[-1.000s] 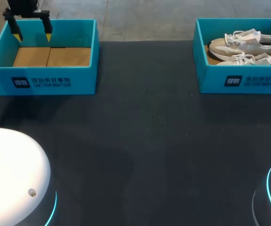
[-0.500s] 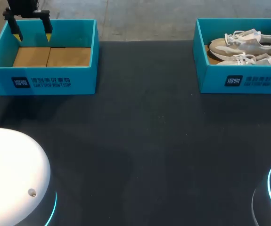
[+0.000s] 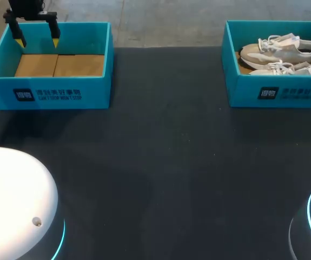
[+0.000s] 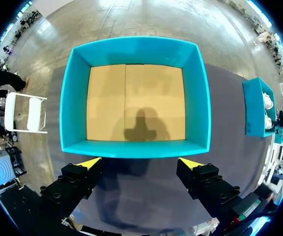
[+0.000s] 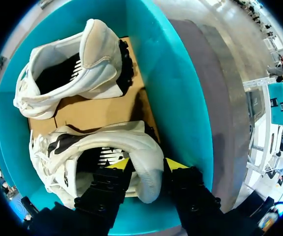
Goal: Take the shoe out of the shoebox, open the shoe tongue, remove and reinsert the insole, then place the shoe into the shoebox
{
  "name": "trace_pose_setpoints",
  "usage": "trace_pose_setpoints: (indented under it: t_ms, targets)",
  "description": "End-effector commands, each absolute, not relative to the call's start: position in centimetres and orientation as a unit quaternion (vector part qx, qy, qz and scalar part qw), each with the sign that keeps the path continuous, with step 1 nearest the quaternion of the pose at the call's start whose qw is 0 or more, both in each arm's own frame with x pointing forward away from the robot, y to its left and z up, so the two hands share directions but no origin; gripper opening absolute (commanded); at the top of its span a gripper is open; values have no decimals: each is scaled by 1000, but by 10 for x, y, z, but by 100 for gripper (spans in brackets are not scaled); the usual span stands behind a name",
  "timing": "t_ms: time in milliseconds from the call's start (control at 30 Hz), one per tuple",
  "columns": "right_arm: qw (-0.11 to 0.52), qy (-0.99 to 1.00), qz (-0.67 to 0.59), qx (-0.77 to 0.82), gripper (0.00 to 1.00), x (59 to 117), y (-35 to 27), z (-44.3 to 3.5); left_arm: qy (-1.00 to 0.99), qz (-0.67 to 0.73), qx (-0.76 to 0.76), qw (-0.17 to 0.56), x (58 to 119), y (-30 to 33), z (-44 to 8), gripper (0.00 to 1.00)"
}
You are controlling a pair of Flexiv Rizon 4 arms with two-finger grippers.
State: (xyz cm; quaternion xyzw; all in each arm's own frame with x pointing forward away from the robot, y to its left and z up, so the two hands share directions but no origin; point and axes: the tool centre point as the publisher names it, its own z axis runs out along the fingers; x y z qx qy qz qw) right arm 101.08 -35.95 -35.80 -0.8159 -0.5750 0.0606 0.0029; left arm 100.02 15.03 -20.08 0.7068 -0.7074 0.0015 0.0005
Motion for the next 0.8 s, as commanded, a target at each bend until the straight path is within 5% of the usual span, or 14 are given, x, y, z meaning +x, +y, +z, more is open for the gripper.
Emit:
trace_pose_setpoints:
  t_ms: [33, 133, 800]
  targets:
    - [6, -573, 63, -817, 29, 1009, -362, -378, -707, 1, 707, 0, 1000, 150, -201, 100]
    - [5, -572, 66, -818, 1, 1008, -364, -379, -707, 1, 707, 0, 1000, 150, -201, 100]
    - [-17, -563, 56, -824, 0, 993, -361, -305, -707, 1, 707, 0, 1000, 150, -201, 100]
